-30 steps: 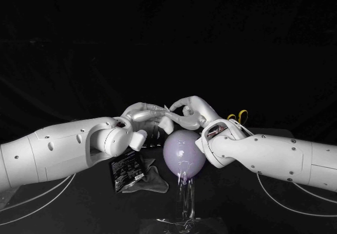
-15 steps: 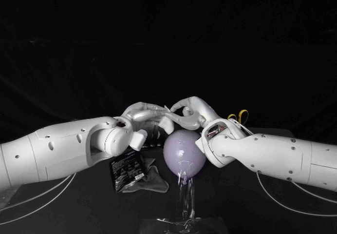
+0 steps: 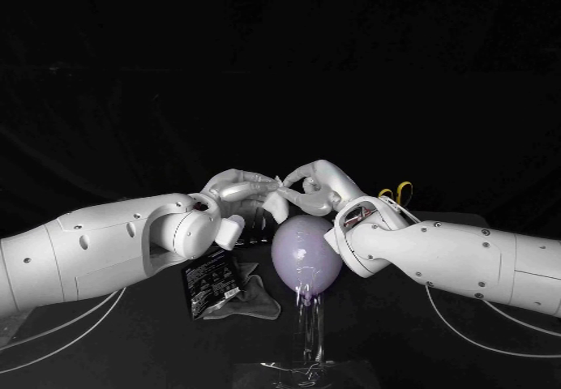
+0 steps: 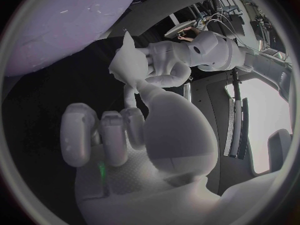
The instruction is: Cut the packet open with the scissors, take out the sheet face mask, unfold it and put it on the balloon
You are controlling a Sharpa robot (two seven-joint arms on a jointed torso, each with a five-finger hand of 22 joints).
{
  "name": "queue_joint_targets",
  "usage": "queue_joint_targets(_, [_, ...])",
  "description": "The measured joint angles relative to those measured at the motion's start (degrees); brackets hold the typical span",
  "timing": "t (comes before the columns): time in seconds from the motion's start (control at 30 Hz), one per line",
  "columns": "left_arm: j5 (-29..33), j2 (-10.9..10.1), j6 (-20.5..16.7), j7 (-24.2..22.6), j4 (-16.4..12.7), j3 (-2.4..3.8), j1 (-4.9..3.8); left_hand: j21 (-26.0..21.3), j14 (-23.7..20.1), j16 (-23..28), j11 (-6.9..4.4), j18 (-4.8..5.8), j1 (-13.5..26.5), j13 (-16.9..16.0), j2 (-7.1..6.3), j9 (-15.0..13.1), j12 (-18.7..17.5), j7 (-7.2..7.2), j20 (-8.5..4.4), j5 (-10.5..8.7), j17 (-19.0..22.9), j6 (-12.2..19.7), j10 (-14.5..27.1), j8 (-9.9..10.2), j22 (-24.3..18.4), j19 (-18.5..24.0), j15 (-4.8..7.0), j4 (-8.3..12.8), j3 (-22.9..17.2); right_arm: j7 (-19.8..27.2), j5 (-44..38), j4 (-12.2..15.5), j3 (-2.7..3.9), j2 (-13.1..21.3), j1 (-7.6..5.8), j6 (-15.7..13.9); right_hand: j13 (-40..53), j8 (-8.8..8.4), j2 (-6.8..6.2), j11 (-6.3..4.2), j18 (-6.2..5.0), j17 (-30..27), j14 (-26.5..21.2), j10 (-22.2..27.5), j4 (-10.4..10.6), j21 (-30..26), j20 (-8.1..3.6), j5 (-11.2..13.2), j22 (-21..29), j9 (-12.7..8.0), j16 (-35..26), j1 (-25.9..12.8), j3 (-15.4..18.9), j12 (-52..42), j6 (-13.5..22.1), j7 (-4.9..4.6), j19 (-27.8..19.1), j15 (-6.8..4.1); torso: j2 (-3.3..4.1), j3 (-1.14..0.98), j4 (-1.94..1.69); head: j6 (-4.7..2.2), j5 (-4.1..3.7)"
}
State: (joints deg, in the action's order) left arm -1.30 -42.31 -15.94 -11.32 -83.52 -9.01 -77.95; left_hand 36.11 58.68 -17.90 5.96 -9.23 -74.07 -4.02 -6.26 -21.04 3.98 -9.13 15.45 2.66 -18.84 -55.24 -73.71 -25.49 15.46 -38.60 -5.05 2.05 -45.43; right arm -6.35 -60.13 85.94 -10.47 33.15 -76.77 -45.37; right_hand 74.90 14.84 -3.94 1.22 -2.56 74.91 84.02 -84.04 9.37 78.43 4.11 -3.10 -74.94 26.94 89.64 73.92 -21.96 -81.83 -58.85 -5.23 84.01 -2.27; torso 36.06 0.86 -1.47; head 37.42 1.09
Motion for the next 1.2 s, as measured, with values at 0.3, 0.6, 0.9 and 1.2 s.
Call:
queue_joint_targets(0.3, [0.00, 0.01, 0.03, 0.00, -0.03, -0.01, 0.00, 0.00, 0.00, 0.00, 0.00, 0.01, 0.15, 0.00, -0.15, -0.73, -0.01, 0.00, 0.00, -0.01, 0.01, 0.01, 0.00, 0.00, 0.05, 0.00, 0.00, 0.00, 0.00, 0.07, 0.11, -0.25, 0.00, -0.18, 0.00, -0.12, 0.03, 0.39, 0.32, -0.41, 0.00, 0.04, -0.04, 0.01, -0.44, 0.67, -0.01, 0.01, 0.04, -0.09, 0.16, 0.58, 0.13, -0.44, -1.28, 0.45, 0.00, -0.23, 0.00, 0.02, -0.02, 0.09, 0.01])
queue_joint_targets(0.6, [-0.01, -0.01, 0.03, 0.02, -0.09, 0.00, -0.02, 0.00, 0.00, 0.00, -0.03, 0.02, 0.18, -0.03, -0.20, -0.81, -0.05, 0.00, 0.00, -0.02, -0.04, 0.20, -0.03, -0.22, 0.05, 0.00, 0.00, 0.00, 0.00, 0.30, 0.20, -0.37, 0.00, -0.21, 0.02, -0.91, 0.05, 1.97, 0.84, -1.54, 0.01, 0.03, 0.02, 0.11, -1.82, 1.97, -0.85, 0.33, 0.03, 0.49, 0.16, 2.52, -0.41, -1.58, -3.27, 1.63, -0.01, -1.24, 0.00, 0.01, 0.00, 0.11, 0.01])
queue_joint_targets(0.9, [-0.11, 0.02, 0.03, 0.00, -0.08, 0.04, -0.04, 0.22, 0.00, 0.00, -0.14, 0.03, 0.02, -0.09, -0.06, -0.81, -0.04, 0.01, 0.00, -0.04, -0.03, 0.22, -0.14, -0.22, 0.11, 0.00, 0.00, 0.00, 0.00, 0.79, 0.24, 0.00, -0.02, 0.18, 0.05, -1.50, 0.05, 2.66, 1.61, -1.74, 0.01, -0.01, -0.17, -0.09, -2.51, 2.43, -1.14, 0.58, 0.00, 0.93, 0.12, 3.54, -0.96, -2.43, -3.48, 1.79, 0.08, -1.44, -0.01, 0.00, 0.02, 0.12, 0.01])
queue_joint_targets(1.2, [-0.42, 0.03, 0.06, -0.01, 0.00, 0.02, -0.02, 0.22, 0.00, 0.00, -0.13, 0.03, -0.04, -0.10, 0.00, -0.81, -0.03, 0.01, 0.00, -0.16, -0.03, 0.40, -0.13, -0.21, 0.11, 0.00, 0.00, 0.00, 0.00, 1.32, 0.24, 0.33, 0.00, 0.61, 0.04, -1.61, 0.01, 2.88, 1.76, -1.74, 0.02, 0.00, -0.18, -0.09, -2.68, 2.43, -1.34, 0.68, 0.00, 0.96, -0.03, 3.68, -1.12, -2.48, -3.66, 1.63, -0.12, -1.44, -0.02, 0.01, 0.03, 0.07, 0.03])
